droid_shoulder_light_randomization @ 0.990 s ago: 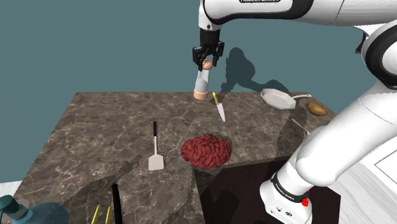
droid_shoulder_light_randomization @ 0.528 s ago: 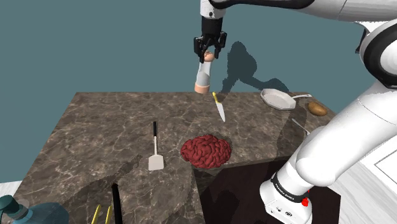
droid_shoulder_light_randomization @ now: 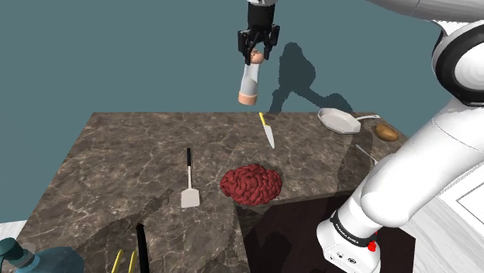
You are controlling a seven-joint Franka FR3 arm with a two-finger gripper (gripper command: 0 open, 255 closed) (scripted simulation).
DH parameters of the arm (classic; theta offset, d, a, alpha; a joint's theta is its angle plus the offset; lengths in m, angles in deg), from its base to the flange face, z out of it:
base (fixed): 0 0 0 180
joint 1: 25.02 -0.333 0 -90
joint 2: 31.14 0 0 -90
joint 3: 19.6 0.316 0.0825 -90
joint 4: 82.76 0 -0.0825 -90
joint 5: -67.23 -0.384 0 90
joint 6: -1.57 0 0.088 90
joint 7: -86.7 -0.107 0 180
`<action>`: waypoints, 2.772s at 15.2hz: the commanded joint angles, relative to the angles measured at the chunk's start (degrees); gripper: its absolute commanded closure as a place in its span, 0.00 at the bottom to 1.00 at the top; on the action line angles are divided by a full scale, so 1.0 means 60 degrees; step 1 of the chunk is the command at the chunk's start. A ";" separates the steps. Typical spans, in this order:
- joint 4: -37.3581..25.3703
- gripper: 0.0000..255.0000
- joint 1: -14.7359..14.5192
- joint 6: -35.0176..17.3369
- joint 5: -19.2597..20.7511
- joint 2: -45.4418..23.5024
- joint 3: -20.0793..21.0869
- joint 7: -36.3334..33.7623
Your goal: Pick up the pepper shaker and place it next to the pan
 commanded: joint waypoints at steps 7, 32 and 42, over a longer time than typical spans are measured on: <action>0.1578 1.00 0.0587 -0.0296 0.0044 0.1531 -0.0861 0.1425; 0.3087 1.00 0.2383 -0.1155 0.1367 0.3402 -0.4904 0.6942; 0.2757 1.00 0.2754 -0.1852 0.1451 0.2825 -0.6426 0.8707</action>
